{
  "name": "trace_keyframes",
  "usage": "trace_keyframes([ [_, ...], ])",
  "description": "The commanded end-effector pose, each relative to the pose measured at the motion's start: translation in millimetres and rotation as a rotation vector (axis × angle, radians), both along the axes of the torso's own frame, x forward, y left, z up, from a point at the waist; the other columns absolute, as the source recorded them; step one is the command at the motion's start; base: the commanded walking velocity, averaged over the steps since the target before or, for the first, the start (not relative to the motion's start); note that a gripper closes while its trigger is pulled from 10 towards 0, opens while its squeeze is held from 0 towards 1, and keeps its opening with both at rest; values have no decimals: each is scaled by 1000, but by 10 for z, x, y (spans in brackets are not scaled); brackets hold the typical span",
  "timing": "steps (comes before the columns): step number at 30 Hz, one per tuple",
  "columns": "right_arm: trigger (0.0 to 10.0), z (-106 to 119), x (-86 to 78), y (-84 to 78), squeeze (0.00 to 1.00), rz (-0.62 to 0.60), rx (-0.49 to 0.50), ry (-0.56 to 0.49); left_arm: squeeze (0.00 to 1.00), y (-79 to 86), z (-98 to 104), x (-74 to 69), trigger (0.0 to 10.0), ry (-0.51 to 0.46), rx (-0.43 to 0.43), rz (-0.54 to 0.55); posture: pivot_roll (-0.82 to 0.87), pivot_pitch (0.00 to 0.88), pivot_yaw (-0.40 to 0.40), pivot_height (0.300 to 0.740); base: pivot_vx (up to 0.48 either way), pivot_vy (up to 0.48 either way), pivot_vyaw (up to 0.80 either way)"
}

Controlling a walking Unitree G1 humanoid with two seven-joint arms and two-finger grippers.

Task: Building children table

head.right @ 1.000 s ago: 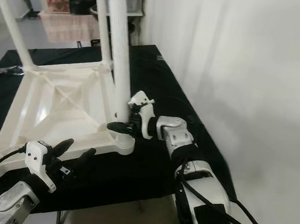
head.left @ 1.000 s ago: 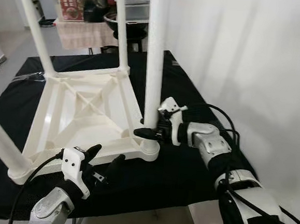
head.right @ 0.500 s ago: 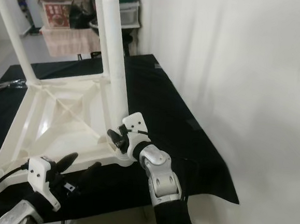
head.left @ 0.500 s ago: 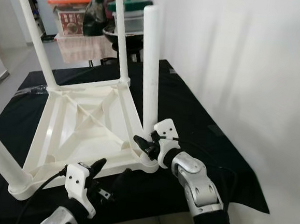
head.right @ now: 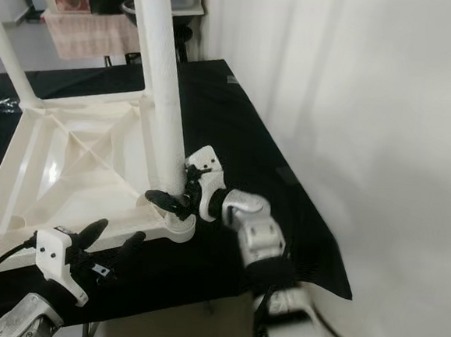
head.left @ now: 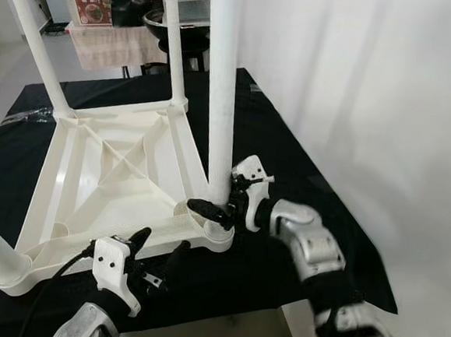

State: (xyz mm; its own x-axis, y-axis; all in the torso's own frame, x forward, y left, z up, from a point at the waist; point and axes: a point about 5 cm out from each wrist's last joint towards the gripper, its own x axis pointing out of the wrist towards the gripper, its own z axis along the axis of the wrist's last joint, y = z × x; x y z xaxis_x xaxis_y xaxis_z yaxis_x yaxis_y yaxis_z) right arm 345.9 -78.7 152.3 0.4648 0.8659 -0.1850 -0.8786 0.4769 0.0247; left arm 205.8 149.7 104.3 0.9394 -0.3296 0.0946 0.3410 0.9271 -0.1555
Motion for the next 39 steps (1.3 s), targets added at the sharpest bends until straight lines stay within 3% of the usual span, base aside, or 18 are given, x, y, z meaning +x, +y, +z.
trace_keyframes([
  [1,10000,17,14,43,0,53,13,2,0,27,-39,-5,10000,10,27,24,34,0,12,740,0,0,0],
  [6,10000,122,137,42,0,112,-16,14,0,31,-43,2,10000,4,75,57,51,0,5,740,0,0,0],
  [7,7608,170,185,45,0,123,-25,22,0,29,-47,4,10000,5,97,70,53,0,5,740,0,0,0],
  [8,0,224,225,48,0,132,-16,31,0,21,-56,5,10000,12,119,79,57,0,6,740,0,0,0],
  [17,0,252,299,-69,0,122,-2,47,0,6,-126,-72,10000,98,58,111,49,0,14,740,0,0,0],
  [20,0,189,298,-162,0,83,-3,54,0,7,-135,-77,10000,104,44,116,48,0,12,740,0,0,0],
  [22,0,-48,176,-289,0,43,-16,87,0,7,-118,-96,10000,90,42,116,41,0,7,740,0,0,0],
  [26,0,-86,146,-301,0,42,-16,93,0,7,-116,-101,10000,89,41,116,41,0,7,740,0,0,0],
  [27,0,-404,69,-238,0,-334,-43,182,0,21,-108,-117,10000,86,45,116,34,0,4,740,0,0,0],
  [28,0,-712,-244,-131,0,-512,-81,312,0,34,-96,-123,10000,83,48,113,35,0,18,740,0,0,0],
  [29,0,-876,-495,-97,0,-638,-109,404,0,46,-87,-127,10000,83,51,112,32,0,22,740,0,0,0],
  [30,0,-876,-495,-97,0,-638,-109,404,0,46,-87,-127,10000,83,51,112,32,0,22,740,0,0,0],
  [31,0,-950,-650,-77,0,-694,-120,459,0,56,-84,-128,10000,84,53,112,25,0,30,740,0,0,0],
  [34,0,-663,-306,-112,0,-599,-168,246,0,42,-79,-111,10000,84,47,85,28,0,24,740,0,0,0],
  [39,0,-609,-217,25,0,-556,-135,223,0,70,-67,-105,10000,74,55,92,32,0,28,740,0,0,0],
])
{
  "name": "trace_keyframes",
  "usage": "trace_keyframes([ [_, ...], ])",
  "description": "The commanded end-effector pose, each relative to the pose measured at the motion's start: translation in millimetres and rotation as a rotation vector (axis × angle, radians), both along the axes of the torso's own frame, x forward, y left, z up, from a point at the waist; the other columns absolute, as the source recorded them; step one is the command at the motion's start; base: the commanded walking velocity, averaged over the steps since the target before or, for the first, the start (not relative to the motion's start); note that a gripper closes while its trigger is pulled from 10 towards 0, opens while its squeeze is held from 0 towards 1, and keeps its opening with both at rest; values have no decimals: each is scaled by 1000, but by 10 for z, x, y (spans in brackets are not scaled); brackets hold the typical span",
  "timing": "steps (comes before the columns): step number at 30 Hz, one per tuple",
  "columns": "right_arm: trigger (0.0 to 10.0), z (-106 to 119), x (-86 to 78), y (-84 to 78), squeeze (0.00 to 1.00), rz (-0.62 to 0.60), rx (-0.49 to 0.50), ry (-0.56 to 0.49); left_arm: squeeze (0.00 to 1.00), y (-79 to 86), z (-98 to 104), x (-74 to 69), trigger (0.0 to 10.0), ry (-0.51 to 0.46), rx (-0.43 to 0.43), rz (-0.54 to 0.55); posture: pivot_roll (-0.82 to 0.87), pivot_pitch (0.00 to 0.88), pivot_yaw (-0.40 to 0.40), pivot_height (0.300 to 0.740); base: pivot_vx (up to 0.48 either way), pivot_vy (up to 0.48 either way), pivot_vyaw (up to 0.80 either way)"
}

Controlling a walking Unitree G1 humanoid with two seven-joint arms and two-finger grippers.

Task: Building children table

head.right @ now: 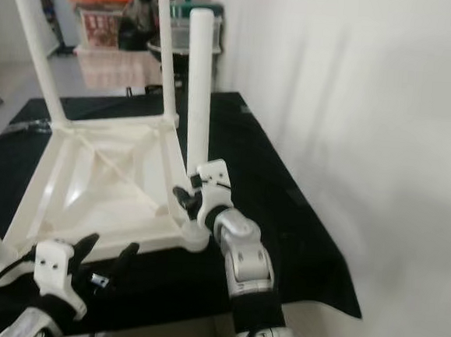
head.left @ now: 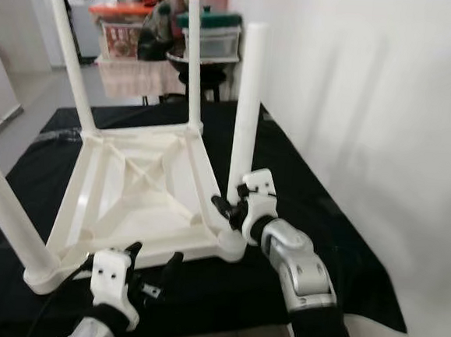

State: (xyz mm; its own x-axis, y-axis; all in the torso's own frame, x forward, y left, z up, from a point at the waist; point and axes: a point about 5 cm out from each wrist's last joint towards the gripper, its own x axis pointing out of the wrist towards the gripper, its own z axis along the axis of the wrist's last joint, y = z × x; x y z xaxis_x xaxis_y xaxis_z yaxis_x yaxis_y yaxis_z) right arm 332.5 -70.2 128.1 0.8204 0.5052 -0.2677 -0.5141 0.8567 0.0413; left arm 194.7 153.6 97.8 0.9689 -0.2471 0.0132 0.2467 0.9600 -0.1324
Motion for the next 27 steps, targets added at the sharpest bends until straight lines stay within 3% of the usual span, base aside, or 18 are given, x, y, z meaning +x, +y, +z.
trace_keyframes([
  [1,0,-367,-83,-61,0,-29,-42,166,0,31,-1,7,10000,3,9,3,32,0,28,740,0,0,0],
  [2,10000,-369,-82,0,0,5,-27,187,0,38,2,8,10000,-1,6,13,34,0,30,740,0,0,0],
  [3,10000,-311,-53,40,0,30,1,180,0,38,2,14,10000,-3,6,14,38,0,30,740,0,0,0],
  [4,10000,-204,-53,99,1000,67,36,167,0,38,0,20,10000,-3,4,12,37,0,32,740,0,0,0],
  [6,10000,57,-51,184,1000,181,128,103,0,28,-2,35,10000,-2,0,3,33,0,33,740,0,0,0],
  [9,10000,91,-44,189,1000,202,142,91,0,25,-1,37,10000,-2,0,2,33,0,33,740,0,0,0],
  [11,10000,193,-8,135,969,421,170,48,0,9,-3,54,10000,-4,-2,-1,39,0,26,740,0,0,0],
  [12,10000,193,-8,135,969,421,170,48,0,9,-3,54,10000,-4,-2,-1,39,0,26,740,0,0,0],
  [13,10000,227,-5,65,0,569,154,23,0,-2,-4,63,10000,-6,-4,-1,44,0,19,740,0,0,0],
  [14,10000,245,-9,8,0,664,138,11,0,-10,-5,68,10000,-8,-5,-1,44,0,19,740,0,0,0],
  [18,10000,279,113,-137,0,786,67,21,0,-43,-8,86,10000,-12,-10,-3,61,0,1,740,0,0,0],
  [25,10000,344,194,-170,0,808,66,39,0,-72,-7,93,10000,-16,-13,-4,77,0,-8,740,0,0,0],
  [26,0,407,256,-177,0,803,70,30,0,-87,-10,95,10000,-18,-11,-3,84,0,-17,740,0,0,0],
  [27,0,407,256,-177,0,803,70,30,0,-87,-10,95,10000,-18,-11,-3,84,0,-17,740,0,0,0],
])
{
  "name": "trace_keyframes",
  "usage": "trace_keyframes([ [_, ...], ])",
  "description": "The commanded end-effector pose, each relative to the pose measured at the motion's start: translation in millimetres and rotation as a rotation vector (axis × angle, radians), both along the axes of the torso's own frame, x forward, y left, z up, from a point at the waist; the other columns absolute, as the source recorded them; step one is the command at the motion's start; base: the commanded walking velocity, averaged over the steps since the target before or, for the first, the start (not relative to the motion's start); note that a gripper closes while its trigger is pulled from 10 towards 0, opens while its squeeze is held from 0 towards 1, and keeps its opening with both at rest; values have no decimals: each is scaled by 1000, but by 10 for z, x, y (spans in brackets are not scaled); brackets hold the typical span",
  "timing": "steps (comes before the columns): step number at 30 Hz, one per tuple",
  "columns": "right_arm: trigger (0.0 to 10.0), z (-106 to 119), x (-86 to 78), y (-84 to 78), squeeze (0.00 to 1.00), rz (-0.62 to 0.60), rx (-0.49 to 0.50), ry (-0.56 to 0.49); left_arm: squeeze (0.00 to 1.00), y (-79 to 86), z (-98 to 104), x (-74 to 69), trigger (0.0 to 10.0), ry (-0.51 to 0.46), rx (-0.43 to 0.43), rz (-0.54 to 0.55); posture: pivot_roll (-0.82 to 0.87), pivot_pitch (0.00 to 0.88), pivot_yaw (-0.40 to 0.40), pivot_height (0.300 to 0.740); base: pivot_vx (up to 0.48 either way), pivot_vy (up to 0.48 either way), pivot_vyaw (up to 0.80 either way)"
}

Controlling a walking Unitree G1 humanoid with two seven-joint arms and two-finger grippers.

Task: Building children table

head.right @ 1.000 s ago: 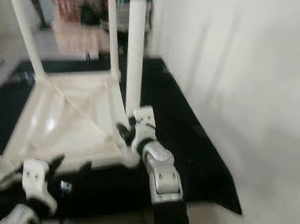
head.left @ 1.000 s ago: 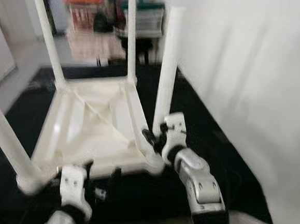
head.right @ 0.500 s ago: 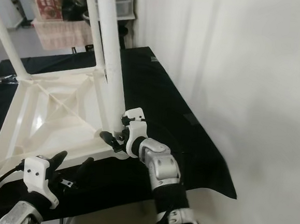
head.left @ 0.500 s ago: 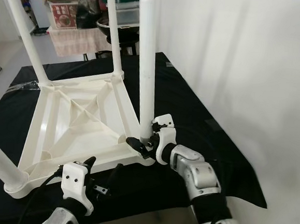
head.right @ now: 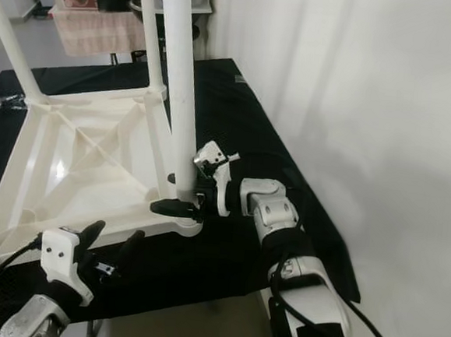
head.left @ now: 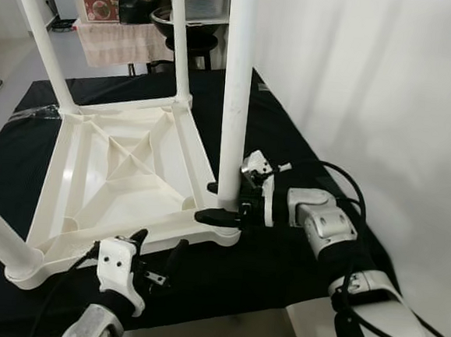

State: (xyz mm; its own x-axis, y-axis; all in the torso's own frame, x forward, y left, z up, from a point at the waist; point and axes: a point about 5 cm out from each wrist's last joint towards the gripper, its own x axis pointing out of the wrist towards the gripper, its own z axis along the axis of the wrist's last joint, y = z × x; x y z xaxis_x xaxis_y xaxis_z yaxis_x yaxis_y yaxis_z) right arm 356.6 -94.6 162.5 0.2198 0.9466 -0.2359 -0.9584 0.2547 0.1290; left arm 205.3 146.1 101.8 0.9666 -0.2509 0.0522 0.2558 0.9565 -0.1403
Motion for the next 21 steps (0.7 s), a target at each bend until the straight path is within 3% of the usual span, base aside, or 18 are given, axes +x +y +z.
trace_keyframes([
  [1,0,116,62,62,0,27,8,-31,0,-23,-53,-10,10000,15,8,2,84,0,-17,740,0,0,0],
  [7,0,134,133,-34,0,-9,24,-22,0,-55,-60,-9,10000,10,14,3,78,0,-17,740,0,0,0],
  [12,0,-124,43,-202,0,-95,30,18,0,-67,-54,-17,10000,7,10,1,53,0,-10,740,0,0,0],
  [15,0,-159,25,-218,0,-105,35,26,0,-66,-52,-20,10000,7,10,1,47,0,-8,740,0,0,0],
  [16,0,-332,-85,-154,0,-125,4,45,0,-63,-50,-26,10000,6,9,1,42,0,-9,740,0,0,0],
  [17,0,-583,-134,31,0,-479,-51,112,0,-44,-45,-30,10000,6,9,1,19,0,1,740,0,0,0],
  [19,0,-871,-479,165,0,-832,-194,185,0,-23,-38,-35,10000,6,10,1,15,0,8,740,0,0,0],
  [20,0,-766,-482,249,0,-780,-191,104,0,-15,-45,-28,10000,8,13,-2,2,0,14,740,0,0,0],
  [21,0,-766,-482,249,0,-780,-191,104,0,-15,-45,-28,10000,8,13,-2,2,0,14,740,0,0,0],
])
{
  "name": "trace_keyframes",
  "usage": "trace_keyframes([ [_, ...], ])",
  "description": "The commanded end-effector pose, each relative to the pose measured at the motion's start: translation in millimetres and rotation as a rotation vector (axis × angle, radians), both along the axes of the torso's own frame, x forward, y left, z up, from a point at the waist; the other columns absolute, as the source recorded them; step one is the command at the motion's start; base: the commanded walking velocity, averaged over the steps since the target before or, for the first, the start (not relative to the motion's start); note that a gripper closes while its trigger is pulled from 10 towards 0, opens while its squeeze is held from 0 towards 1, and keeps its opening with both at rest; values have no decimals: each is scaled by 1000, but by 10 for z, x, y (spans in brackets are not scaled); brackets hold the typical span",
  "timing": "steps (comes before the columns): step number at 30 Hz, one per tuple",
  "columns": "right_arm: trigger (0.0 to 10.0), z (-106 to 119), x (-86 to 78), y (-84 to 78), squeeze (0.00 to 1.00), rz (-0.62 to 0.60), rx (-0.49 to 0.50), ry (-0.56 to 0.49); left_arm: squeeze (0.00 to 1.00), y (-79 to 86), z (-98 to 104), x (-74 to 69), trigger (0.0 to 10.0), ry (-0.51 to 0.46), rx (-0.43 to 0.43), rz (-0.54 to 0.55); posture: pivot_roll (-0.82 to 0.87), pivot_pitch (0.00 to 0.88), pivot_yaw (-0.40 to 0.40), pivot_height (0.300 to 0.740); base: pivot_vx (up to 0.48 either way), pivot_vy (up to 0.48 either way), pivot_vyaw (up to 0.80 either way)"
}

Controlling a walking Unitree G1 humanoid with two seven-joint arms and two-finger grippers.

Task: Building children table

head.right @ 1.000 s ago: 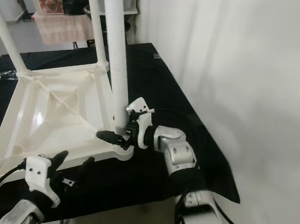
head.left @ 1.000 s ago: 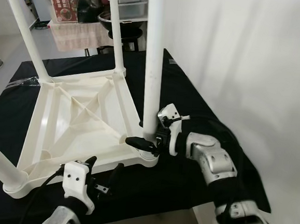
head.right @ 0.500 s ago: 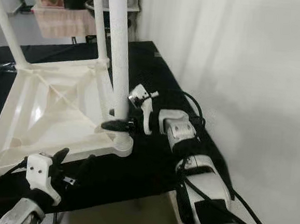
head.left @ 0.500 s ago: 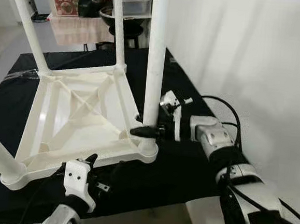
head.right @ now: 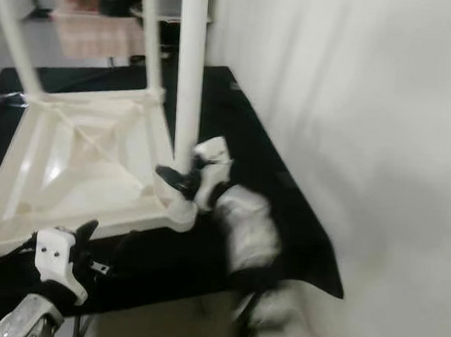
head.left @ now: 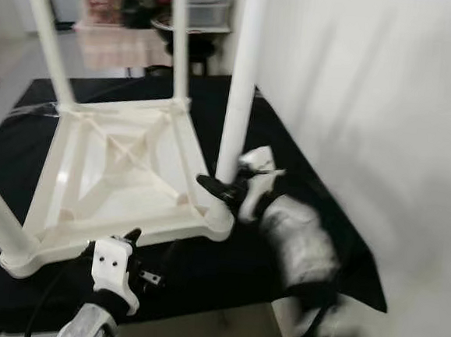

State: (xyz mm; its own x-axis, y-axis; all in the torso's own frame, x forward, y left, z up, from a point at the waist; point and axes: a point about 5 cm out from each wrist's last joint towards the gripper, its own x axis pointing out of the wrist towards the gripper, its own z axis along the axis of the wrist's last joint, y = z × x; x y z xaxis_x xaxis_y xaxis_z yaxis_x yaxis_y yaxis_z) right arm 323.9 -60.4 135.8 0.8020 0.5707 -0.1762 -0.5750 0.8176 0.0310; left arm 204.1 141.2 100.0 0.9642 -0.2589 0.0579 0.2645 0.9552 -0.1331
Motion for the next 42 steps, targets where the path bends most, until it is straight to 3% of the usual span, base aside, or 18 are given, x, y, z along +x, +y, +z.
trace_keyframes([
  [1,0,-406,-147,-23,0,17,-104,197,0,33,-31,-13,10000,18,10,3,2,0,12,740,0,0,0],
  [3,0,-359,-3,-37,0,62,-112,187,0,35,-24,-5,10000,17,2,1,40,0,-8,740,0,0,0],
  [8,0,-368,20,33,0,63,-92,211,0,41,-16,-6,10000,10,16,20,40,0,-1,740,0,0,0],
  [9,3412,-350,-6,72,0,63,-79,220,0,45,-15,-8,10000,10,18,29,44,0,-1,740,0,0,0],
  [11,3412,-328,-28,109,0,74,-74,217,0,49,-16,-7,10000,10,14,33,40,0,2,740,0,0,0],
  [12,10000,-291,-80,162,0,104,-58,217,0,46,-17,-4,10000,11,9,26,35,0,8,740,0,0,0],
  [13,10000,-291,-80,162,0,104,-58,217,0,46,-17,-4,10000,11,9,26,35,0,8,740,0,0,0],
  [14,10000,-222,-110,207,1000,156,-26,195,0,43,-19,1,10000,13,4,20,34,0,12,740,0,0,0],
  [17,10000,16,-7,156,1000,341,76,120,0,30,-22,18,10000,15,0,9,39,0,13,740,0,0,0],
  [19,10000,64,47,107,1000,392,95,110,0,26,-22,25,10000,15,-1,9,42,0,11,740,0,0,0],
  [20,10000,103,80,62,820,442,84,82,0,24,-22,29,10000,14,-1,10,42,0,11,740,0,0,0],
  [21,10000,145,116,-2,0,507,77,70,0,23,-23,35,10000,13,-1,12,50,0,7,740,0,0,0],
  [26,10000,280,171,-167,0,687,52,36,0,25,-23,45,10000,10,-1,16,48,0,5,740,0,0,0],
  [30,10000,342,233,-208,0,793,17,48,0,28,-30,55,10000,11,-2,16,61,0,6,740,0,0,0],
  [33,9412,411,348,-178,0,780,19,48,0,29,-36,62,10000,12,2,15,61,0,6,740,0,0,0],
  [34,0,429,377,-179,0,773,21,47,0,27,-38,64,10000,12,2,15,60,0,6,740,0,0,0],
  [42,0,431,426,-255,0,738,50,45,0,11,-40,66,10000,9,0,17,65,0,0,740,0,0,0],
])
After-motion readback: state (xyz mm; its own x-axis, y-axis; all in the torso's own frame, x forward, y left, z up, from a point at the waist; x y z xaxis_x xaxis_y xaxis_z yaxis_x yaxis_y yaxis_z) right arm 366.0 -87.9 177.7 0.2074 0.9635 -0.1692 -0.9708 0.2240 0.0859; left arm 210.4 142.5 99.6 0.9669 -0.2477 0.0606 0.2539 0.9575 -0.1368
